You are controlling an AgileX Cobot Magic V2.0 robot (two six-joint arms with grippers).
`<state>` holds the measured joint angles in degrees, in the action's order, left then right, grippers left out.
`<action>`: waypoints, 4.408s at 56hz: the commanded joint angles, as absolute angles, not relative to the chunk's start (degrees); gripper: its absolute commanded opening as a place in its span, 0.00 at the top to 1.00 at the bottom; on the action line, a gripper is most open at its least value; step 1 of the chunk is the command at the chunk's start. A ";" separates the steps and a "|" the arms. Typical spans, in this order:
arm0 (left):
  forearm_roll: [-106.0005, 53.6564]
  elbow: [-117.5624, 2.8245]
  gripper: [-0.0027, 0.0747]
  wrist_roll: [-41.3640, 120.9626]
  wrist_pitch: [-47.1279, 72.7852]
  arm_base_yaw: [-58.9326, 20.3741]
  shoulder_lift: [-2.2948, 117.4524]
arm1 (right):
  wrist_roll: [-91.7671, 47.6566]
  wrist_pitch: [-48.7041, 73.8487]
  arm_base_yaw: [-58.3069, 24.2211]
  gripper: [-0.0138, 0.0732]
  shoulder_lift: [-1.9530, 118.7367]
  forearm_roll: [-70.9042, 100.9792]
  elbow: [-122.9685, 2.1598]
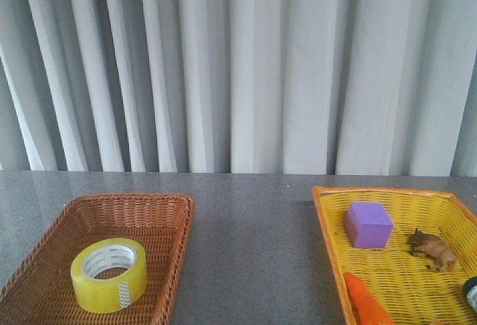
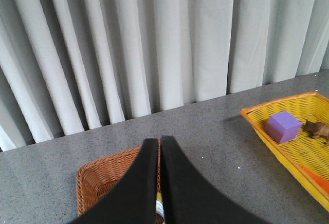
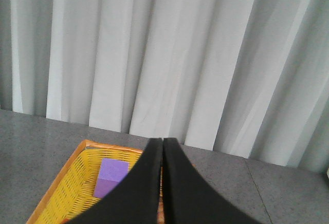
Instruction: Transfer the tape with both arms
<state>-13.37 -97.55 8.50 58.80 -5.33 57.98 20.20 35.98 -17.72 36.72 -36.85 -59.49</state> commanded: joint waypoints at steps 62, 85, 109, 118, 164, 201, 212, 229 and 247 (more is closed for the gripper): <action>-5.05 0.24 0.97 6.57 -8.75 -5.12 0.73 | 20.15 32.31 -17.65 0.85 36.92 -38.50 -60.81; -4.88 1.00 0.97 6.56 0.00 0.62 -1.69 | 20.15 32.31 -17.65 0.85 36.92 -38.44 -60.81; -4.88 1.00 0.97 6.61 0.00 1.73 -1.63 | 20.15 32.31 -17.65 0.85 36.92 -38.44 -60.81; -4.88 0.94 0.97 6.61 0.00 1.73 -1.58 | 20.15 32.31 -17.65 0.85 36.92 -38.44 -60.81; -4.83 0.94 0.97 6.61 0.00 1.73 -1.58 | 18.69 33.65 -17.65 0.85 36.88 -28.51 -60.81; -4.83 0.94 0.97 6.61 0.00 1.73 -1.53 | 6.73 15.91 -17.45 0.85 26.92 -8.34 -38.64; -4.83 0.94 0.97 6.61 0.00 1.73 -1.53 | 9.23 15.91 -17.45 0.85 20.94 -8.95 -29.69; -4.83 0.94 0.97 6.61 0.00 1.73 -1.53 | 9.86 7.69 -17.45 0.85 13.67 -5.24 -13.05; -4.83 0.94 0.97 6.61 0.00 1.73 -1.53 | 9.45 -1.60 -17.45 0.85 8.56 2.96 1.79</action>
